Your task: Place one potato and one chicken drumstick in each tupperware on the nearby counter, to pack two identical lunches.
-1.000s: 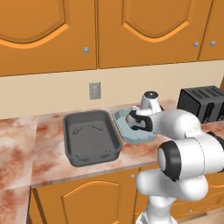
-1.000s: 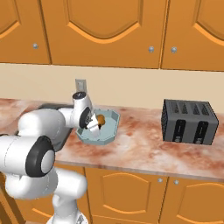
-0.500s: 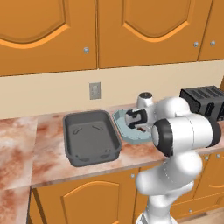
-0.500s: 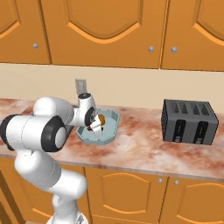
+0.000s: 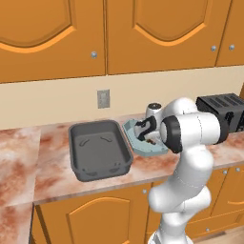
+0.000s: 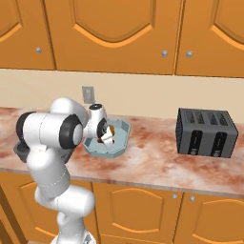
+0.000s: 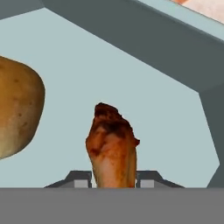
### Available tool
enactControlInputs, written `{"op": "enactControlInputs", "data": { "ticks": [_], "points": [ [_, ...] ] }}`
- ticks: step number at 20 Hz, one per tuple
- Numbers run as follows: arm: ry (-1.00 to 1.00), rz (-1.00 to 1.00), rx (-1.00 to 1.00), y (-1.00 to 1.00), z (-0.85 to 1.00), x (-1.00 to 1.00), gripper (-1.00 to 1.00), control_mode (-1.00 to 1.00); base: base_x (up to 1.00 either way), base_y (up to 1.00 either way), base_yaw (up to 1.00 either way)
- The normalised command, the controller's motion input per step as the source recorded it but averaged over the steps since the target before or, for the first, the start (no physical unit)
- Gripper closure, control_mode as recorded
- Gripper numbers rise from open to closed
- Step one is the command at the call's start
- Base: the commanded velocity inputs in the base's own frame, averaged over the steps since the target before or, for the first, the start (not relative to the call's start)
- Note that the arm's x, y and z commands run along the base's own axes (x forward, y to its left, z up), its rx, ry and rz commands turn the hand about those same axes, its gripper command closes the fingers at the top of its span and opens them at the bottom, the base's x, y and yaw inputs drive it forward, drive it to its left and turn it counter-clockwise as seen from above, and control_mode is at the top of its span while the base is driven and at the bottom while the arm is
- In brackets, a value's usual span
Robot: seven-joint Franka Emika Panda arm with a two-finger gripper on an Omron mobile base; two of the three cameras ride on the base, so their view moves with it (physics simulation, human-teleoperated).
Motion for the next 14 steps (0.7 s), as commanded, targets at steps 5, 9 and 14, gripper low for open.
{"op": "enactControlInputs", "data": {
  "ticks": [5,9,14],
  "points": [
    [0.00,0.00,0.00,0.00,-0.11,0.33,-1.00,-1.00,0.00,0.00,0.00],
    [0.07,0.00,0.00,-0.02,0.26,0.05,-1.00,-1.00,0.00,0.00,0.00],
    [0.08,0.00,0.00,-0.03,0.61,-0.34,-1.00,-1.00,0.00,0.00,0.00]
  ]
}}
